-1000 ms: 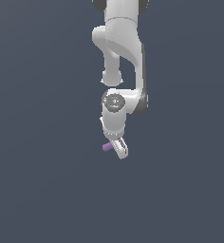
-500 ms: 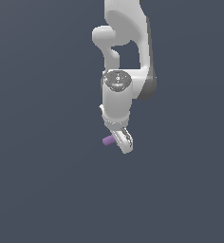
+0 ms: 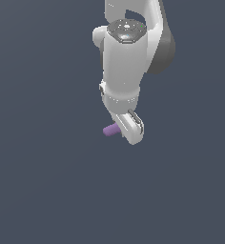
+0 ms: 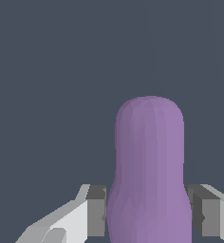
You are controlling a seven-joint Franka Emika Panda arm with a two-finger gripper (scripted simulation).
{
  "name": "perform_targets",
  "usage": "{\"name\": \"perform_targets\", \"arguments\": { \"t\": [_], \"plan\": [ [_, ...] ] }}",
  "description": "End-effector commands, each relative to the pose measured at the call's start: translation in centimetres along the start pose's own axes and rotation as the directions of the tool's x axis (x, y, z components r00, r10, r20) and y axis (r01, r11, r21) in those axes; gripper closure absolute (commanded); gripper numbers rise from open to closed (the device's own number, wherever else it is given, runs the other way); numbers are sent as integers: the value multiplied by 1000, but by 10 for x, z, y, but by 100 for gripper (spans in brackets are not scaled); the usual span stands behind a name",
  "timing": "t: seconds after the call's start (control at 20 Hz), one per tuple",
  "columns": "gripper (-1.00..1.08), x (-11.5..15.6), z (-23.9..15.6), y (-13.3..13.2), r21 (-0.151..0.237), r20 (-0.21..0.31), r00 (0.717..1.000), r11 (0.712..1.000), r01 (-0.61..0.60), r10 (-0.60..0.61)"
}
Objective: Pick up the object and move it to a goal position.
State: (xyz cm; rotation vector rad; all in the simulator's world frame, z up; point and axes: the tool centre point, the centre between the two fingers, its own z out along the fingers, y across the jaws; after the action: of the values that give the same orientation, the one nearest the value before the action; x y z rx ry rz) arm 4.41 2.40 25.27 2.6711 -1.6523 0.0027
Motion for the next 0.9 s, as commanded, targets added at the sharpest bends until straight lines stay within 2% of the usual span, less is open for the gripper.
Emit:
{"name": "perform_targets", "arguments": {
  "t": [0.0,0.4,0.85],
  "plan": [
    [108,0,-26,-5,-1,0,1000,1000,0,0],
    [108,1,-97,-22,-1,0,1000,1000,1,-1],
    [108,2,-136,-33,0,1,1000,1000,2,-2]
  ]
}}
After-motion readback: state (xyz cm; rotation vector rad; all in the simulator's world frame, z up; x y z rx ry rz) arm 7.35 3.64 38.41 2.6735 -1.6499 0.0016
